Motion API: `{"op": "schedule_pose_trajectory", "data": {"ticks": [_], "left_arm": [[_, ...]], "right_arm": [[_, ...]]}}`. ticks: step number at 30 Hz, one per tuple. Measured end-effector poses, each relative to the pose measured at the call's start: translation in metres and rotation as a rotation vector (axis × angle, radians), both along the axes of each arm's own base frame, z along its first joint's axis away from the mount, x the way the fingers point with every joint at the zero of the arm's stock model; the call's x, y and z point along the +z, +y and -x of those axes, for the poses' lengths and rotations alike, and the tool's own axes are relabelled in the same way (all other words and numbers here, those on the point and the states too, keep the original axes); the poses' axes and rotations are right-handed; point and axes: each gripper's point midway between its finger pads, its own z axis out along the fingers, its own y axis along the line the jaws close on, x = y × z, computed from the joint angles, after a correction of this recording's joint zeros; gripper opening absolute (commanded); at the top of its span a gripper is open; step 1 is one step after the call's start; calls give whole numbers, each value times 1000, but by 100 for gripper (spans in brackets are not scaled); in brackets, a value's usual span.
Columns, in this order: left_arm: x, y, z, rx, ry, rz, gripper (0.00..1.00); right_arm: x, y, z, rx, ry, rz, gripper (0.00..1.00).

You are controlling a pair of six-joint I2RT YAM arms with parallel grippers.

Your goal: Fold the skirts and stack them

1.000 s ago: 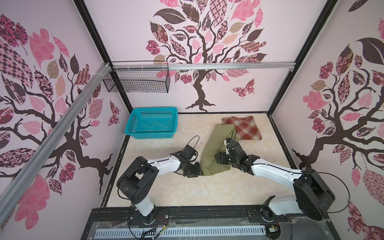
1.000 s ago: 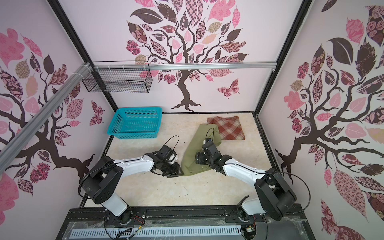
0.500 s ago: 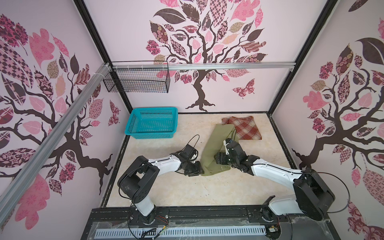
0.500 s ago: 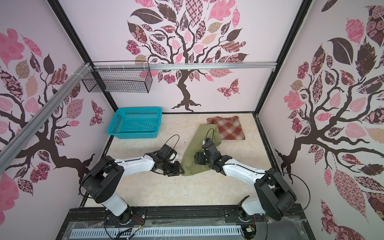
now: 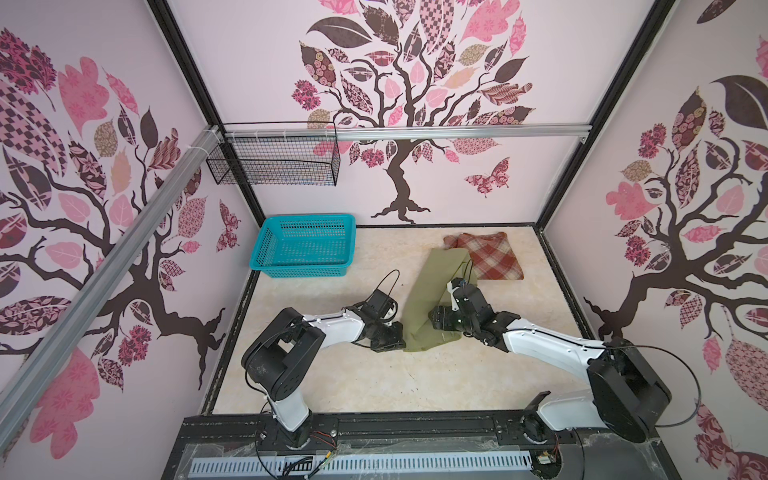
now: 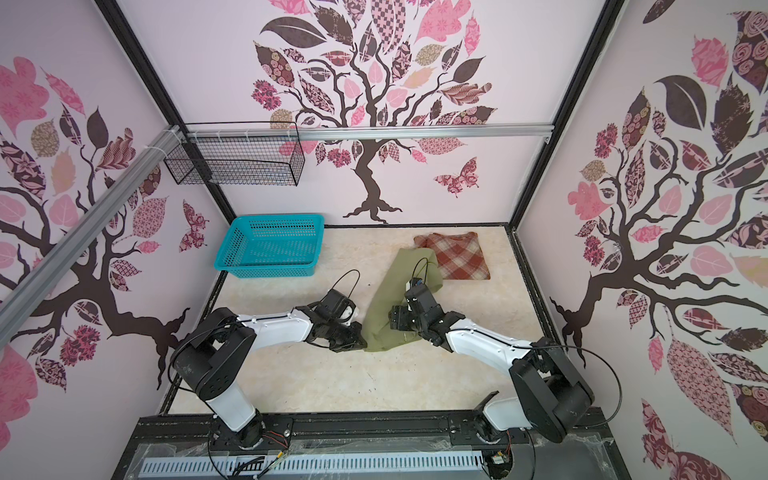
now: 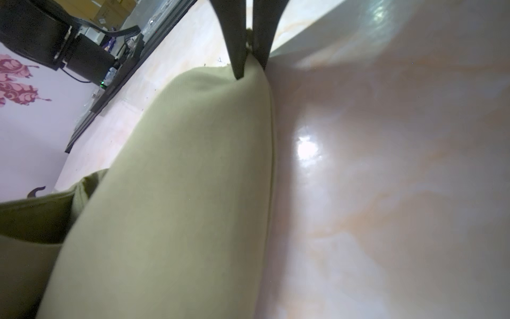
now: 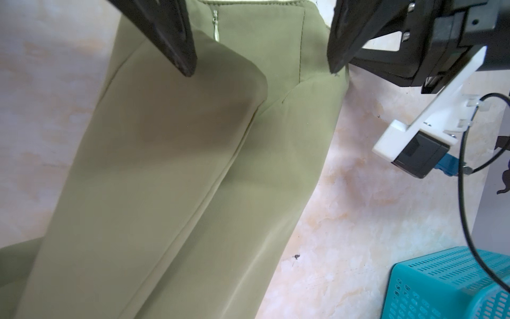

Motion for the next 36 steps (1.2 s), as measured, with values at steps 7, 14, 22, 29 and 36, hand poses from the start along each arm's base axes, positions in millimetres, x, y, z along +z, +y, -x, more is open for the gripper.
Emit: {"op": "schedule_pose_trajectory", "data": {"ticks": [7, 14, 22, 29, 36], "left_arm": [[0, 0, 0, -2, 0, 0, 0], [6, 0, -2, 2, -20, 5, 0], [10, 0, -3, 4, -33, 11, 0], [10, 0, -3, 5, -36, 10, 0], [10, 0, -3, 5, -40, 15, 0]], "right_arm": [[-3, -3, 2, 7, 1, 23, 62], [-23, -5, -5, -11, 62, 98, 58], [-22, -4, -21, -43, 52, 136, 58], [-25, -6, -36, -76, 45, 194, 56], [-46, -9, -38, -76, 87, 267, 35]]}}
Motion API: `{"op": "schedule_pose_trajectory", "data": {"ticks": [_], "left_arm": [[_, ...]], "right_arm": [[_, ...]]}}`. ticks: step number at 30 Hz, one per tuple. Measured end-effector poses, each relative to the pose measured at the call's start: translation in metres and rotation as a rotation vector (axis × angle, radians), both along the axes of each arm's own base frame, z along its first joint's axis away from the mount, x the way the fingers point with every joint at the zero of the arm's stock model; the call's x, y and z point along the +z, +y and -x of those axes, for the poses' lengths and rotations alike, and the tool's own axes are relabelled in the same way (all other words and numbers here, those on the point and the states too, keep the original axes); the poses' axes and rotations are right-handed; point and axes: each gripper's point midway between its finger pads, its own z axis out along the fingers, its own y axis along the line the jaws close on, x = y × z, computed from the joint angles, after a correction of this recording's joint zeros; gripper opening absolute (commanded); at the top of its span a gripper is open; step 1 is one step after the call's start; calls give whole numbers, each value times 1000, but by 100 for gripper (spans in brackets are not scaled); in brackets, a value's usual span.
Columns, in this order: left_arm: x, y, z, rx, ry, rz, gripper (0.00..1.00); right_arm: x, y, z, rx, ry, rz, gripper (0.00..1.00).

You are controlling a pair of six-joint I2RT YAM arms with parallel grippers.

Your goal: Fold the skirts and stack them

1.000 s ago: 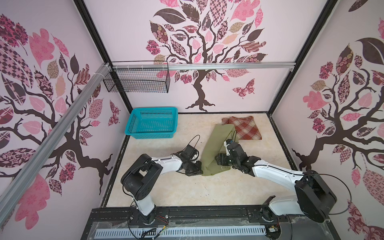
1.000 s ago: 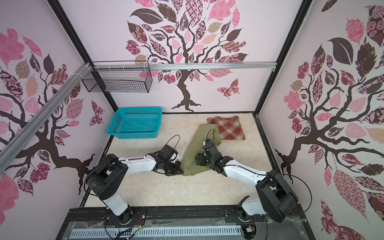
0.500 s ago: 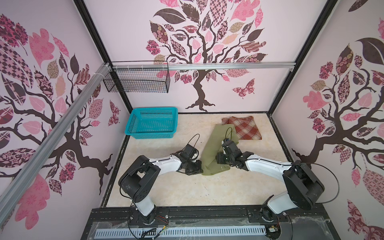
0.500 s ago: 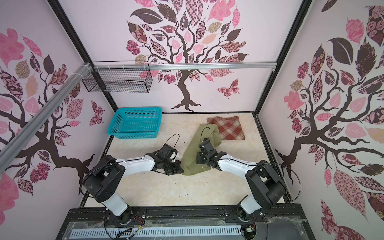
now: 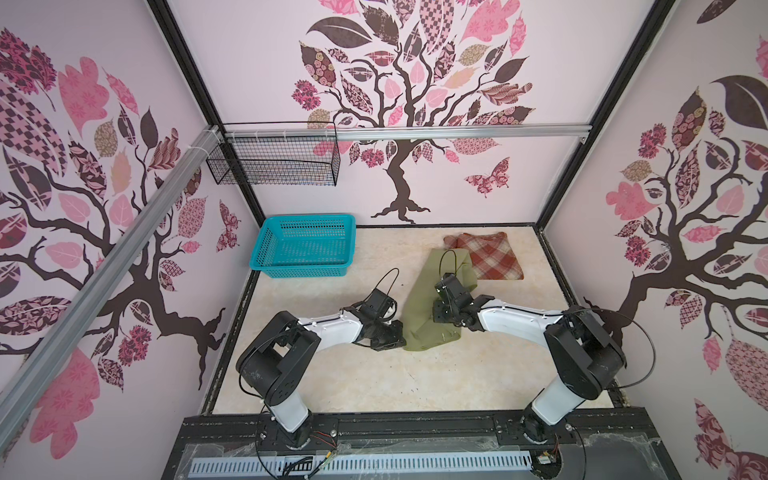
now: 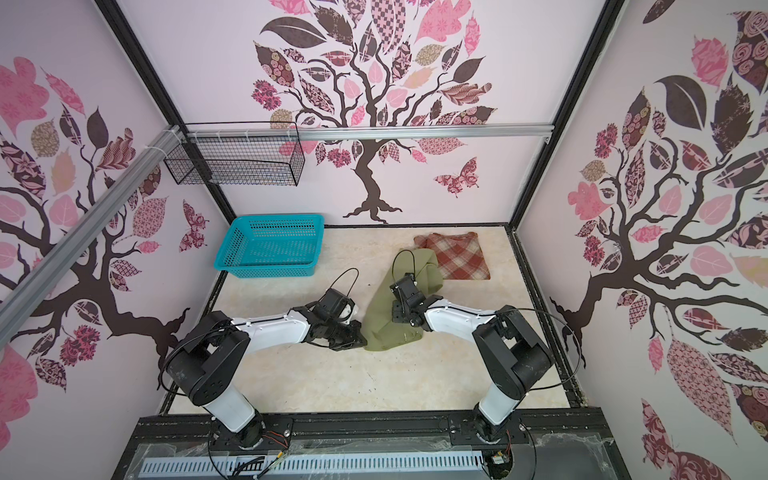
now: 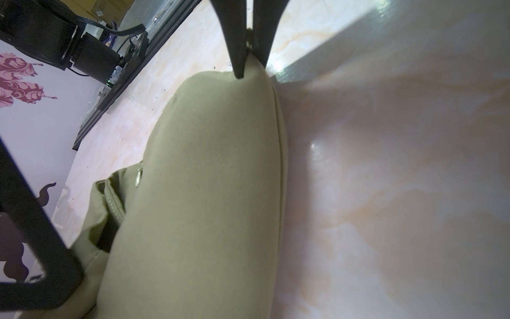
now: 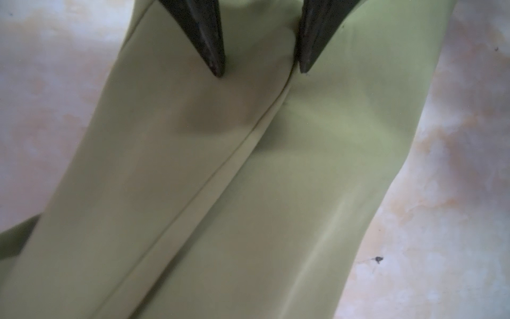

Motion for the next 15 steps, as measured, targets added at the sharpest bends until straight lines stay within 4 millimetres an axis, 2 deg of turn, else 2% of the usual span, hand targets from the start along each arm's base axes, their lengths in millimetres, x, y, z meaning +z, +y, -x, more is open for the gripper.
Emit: {"op": "schedule_pose_trajectory", "data": {"ticks": [3, 5, 6, 11, 13, 15], "left_arm": [[-1, 0, 0, 0, -1, 0, 0], [-1, 0, 0, 0, -2, 1, 0], [-1, 0, 0, 0, -2, 1, 0], [0, 1, -1, 6, -4, 0, 0], [3, 3, -3, 15, -12, 2, 0], [11, 6, -10, 35, -29, 15, 0]], "right_arm": [[-4, 4, 0, 8, 8, 12, 19], [-4, 4, 1, 16, 10, 16, 4], [-4, 5, 1, 18, 11, 16, 0], [2, 7, 4, 20, 10, -5, 0], [13, 8, 6, 29, -4, -30, 0], [34, 8, 6, 34, -35, -70, 0]]}}
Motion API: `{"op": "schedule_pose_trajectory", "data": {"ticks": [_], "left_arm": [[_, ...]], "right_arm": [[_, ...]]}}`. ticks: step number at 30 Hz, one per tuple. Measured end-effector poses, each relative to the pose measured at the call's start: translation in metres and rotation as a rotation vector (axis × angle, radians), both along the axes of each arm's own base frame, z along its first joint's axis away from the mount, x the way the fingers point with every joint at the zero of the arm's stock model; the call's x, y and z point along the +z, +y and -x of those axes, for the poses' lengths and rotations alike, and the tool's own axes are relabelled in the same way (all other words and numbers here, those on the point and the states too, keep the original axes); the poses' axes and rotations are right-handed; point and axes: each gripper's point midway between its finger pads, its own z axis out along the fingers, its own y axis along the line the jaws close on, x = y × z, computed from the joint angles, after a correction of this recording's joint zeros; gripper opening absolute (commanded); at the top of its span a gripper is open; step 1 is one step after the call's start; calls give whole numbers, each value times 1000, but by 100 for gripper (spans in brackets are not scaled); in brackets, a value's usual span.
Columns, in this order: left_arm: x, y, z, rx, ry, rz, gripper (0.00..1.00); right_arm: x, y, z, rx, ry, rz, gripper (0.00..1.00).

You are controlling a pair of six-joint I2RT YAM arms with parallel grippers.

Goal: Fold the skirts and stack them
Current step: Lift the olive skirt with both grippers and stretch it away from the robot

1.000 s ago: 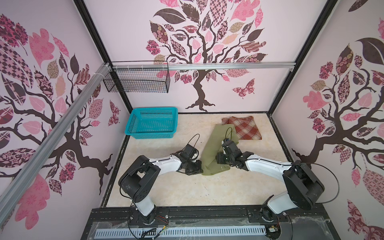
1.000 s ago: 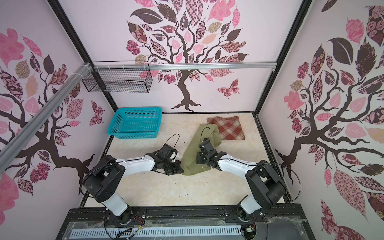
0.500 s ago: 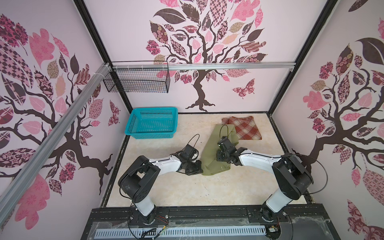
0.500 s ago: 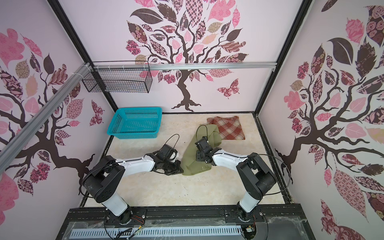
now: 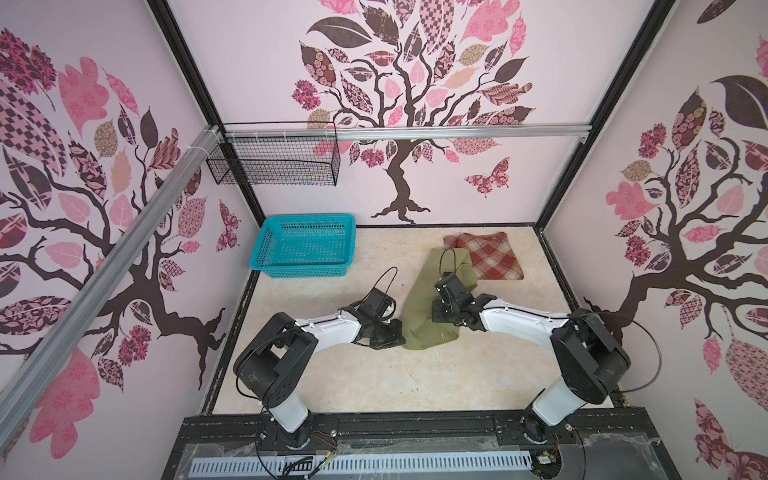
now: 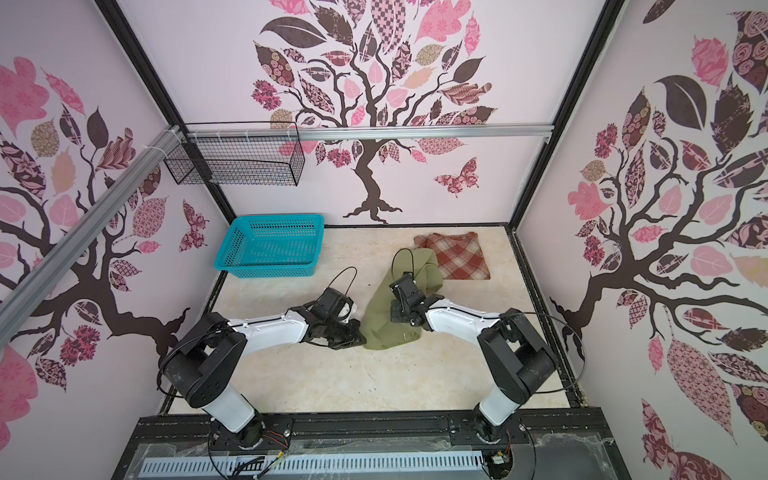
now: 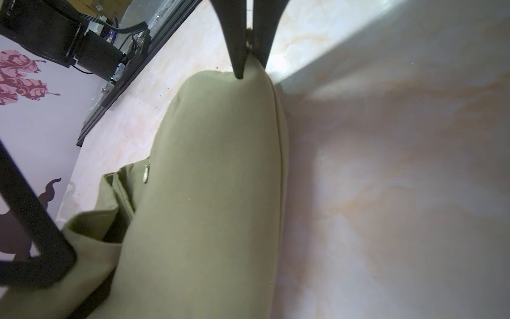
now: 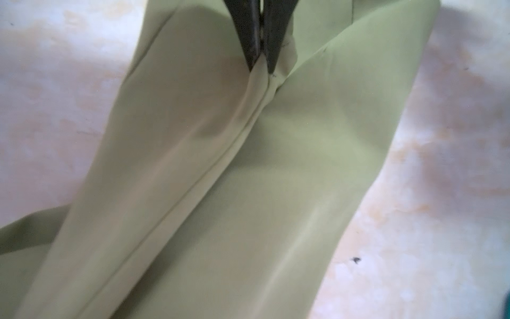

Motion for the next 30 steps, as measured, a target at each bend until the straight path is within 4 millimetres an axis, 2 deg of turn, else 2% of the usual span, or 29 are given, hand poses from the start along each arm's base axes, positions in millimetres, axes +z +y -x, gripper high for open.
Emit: {"op": "schedule_pose_trajectory", "data": {"ticks": [3, 9, 14, 17, 20, 22, 30], "left_arm": [[20, 15, -18, 66, -39, 31, 0], [84, 71, -59, 241, -180, 59, 0], [172, 120, -91, 388, -375, 123, 0], [226, 144, -95, 433, -478, 199, 0], [267, 158, -93, 450, -542, 245, 0], [287, 161, -90, 448, -569, 263, 0], [333, 159, -76, 422, -612, 312, 0]], "right_arm": [[42, -3, -2, 0, -75, -81, 0], [129, -36, -6, -46, -248, -180, 0], [201, -69, -13, -83, -369, -266, 0], [226, -63, -5, -29, -395, -307, 0], [246, -54, 5, 27, -406, -354, 0], [259, -50, 11, 51, -418, -384, 0], [304, -50, 28, 82, -471, -455, 0]]}}
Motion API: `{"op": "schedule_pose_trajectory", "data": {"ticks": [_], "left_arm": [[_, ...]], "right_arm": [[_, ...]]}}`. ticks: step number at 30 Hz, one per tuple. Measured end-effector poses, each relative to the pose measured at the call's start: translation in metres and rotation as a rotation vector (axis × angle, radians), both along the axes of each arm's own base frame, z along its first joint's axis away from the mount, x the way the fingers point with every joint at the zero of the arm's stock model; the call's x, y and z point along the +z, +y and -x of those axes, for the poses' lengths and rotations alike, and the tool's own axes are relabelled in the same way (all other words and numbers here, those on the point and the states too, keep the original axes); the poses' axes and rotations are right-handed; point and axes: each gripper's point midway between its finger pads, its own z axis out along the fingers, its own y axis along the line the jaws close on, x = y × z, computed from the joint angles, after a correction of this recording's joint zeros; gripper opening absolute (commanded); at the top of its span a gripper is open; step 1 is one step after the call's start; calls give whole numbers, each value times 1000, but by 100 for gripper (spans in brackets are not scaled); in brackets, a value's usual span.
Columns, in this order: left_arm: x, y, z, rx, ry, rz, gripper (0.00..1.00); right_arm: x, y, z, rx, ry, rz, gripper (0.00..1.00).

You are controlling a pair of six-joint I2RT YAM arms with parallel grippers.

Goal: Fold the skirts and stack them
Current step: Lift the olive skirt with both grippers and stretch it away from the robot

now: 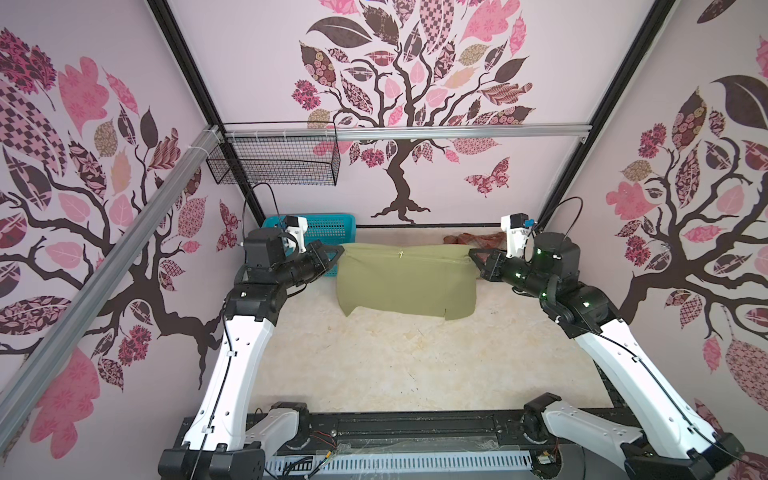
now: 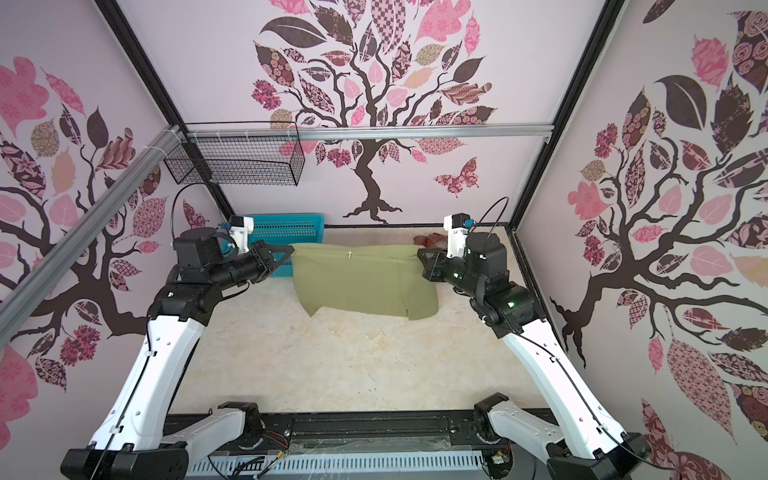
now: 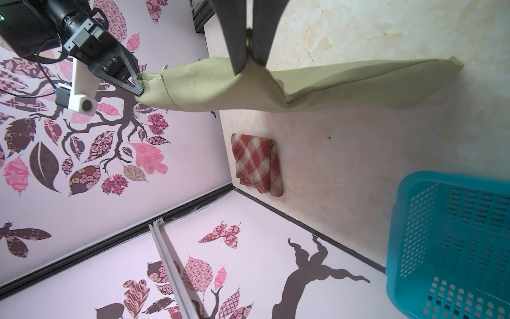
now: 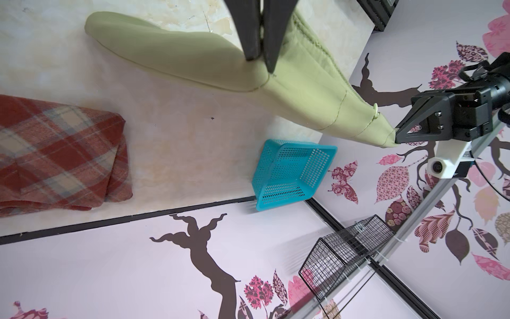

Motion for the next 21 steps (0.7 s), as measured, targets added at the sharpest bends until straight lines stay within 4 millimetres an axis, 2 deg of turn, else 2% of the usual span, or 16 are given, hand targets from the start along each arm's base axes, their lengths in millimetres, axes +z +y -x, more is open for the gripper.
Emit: {"op": "schedule_pose_trajectory", "data": {"ticks": [3, 7, 11, 15, 18, 21], "left_arm": [[16, 0, -1, -3, -23, 0, 0], [28, 1, -15, 1, -30, -2, 0], [23, 1, -45, 7, 5, -3, 0], [10, -3, -79, -6, 56, 1, 0], [8, -10, -104, -34, 69, 10, 0], [10, -13, -124, -45, 64, 14, 0]], "right_arm": [[14, 0, 0, -1, -18, -5, 0], [22, 2, -17, -13, -23, 3, 0], [14, 3, -49, -24, 10, 6, 0], [0, -7, -89, -27, 58, -31, 0], [-11, -17, -115, -26, 92, -64, 0], [-10, -20, -135, -24, 98, -75, 0]]}}
